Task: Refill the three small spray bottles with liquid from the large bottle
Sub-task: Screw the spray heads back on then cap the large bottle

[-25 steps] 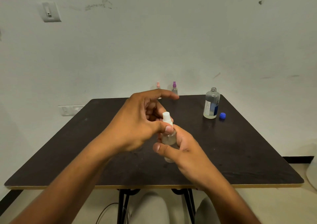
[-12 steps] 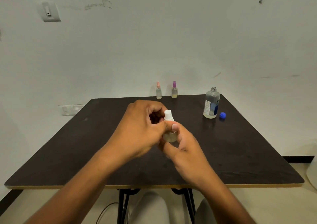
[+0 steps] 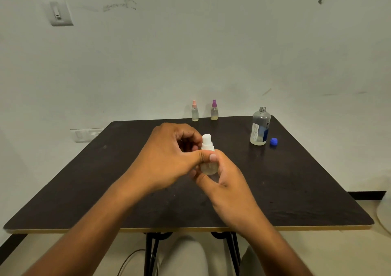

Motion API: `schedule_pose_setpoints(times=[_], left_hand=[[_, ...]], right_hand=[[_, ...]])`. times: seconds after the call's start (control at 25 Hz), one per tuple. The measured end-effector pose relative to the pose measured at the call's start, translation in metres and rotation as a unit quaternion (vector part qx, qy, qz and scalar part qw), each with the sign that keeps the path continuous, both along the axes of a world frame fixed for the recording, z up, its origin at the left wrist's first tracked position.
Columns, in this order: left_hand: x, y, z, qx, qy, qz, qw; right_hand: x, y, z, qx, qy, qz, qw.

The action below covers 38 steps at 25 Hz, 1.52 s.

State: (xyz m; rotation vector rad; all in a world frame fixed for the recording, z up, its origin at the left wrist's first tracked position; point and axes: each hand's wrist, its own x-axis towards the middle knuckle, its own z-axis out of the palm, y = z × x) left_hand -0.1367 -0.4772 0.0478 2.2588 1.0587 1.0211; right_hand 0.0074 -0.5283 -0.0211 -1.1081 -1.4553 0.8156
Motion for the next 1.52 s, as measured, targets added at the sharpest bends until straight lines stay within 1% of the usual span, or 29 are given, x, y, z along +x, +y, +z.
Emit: schedule_pose_setpoints(times=[0.12, 0.24, 0.36, 0.52, 0.6, 0.72, 0.84, 1.08, 1.24, 1.4, 1.52], left_hand=[[0.001, -0.002, -0.004, 0.020, 0.011, 0.001, 1.000], [-0.001, -0.002, -0.003, -0.010, 0.009, -0.029, 0.999], [-0.005, 0.004, -0.002, -0.037, 0.007, -0.036, 0.999], [-0.013, 0.017, -0.001, -0.070, 0.021, -0.063, 0.995], [-0.015, 0.020, -0.003, -0.070, 0.011, -0.067, 0.995], [-0.017, 0.025, -0.010, -0.054, -0.032, -0.056, 0.996], [-0.021, 0.035, -0.020, -0.018, -0.053, -0.017, 0.998], [-0.035, 0.066, -0.050, 0.032, -0.074, 0.066, 0.995], [-0.048, 0.101, -0.076, 0.045, -0.028, 0.098, 0.994], [-0.063, 0.143, -0.101, 0.031, 0.031, 0.131, 0.990], [-0.069, 0.174, -0.119, 0.038, 0.082, 0.144, 0.985]], right_hand=[[0.001, 0.000, -0.002, -0.005, -0.013, 0.005, 1.000], [-0.001, -0.001, -0.002, -0.010, -0.002, 0.022, 1.000], [0.000, -0.001, -0.003, -0.015, -0.009, 0.025, 1.000], [0.011, -0.002, 0.003, -0.040, 0.007, 0.074, 0.996], [0.015, 0.001, 0.003, -0.029, 0.009, 0.061, 0.998], [0.015, 0.009, 0.001, -0.013, 0.002, 0.009, 1.000], [0.015, 0.020, -0.002, -0.007, 0.003, -0.035, 0.999], [0.011, 0.062, -0.007, -0.013, -0.025, -0.063, 0.998], [0.006, 0.108, -0.013, -0.021, -0.036, -0.060, 0.997], [-0.003, 0.164, -0.026, -0.038, -0.034, -0.050, 0.997], [-0.007, 0.205, -0.037, -0.036, -0.039, -0.061, 0.997]])
